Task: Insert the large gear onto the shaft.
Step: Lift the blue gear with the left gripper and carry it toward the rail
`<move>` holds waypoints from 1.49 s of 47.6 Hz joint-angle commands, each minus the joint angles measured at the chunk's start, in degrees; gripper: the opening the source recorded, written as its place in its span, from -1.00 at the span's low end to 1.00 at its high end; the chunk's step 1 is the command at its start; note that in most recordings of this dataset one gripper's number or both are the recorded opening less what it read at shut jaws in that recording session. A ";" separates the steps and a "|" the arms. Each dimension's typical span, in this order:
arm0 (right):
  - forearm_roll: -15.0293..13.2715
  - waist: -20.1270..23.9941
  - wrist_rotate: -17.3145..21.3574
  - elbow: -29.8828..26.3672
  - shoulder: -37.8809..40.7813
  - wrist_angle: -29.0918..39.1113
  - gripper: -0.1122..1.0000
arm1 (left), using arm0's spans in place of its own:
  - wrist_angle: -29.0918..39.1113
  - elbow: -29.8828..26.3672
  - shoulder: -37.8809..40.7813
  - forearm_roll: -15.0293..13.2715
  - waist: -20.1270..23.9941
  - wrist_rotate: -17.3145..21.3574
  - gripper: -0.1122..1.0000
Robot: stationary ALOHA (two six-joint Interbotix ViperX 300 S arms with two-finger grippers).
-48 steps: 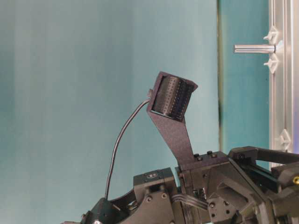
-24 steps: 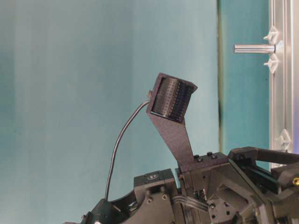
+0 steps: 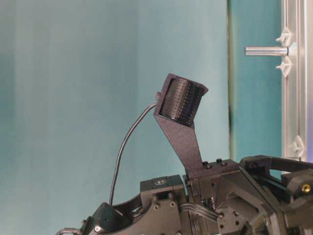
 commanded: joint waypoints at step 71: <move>-0.35 -0.18 2.99 0.44 -2.02 -1.49 -0.71 | 18.72 -20.83 -5.89 0.18 3.25 5.63 0.57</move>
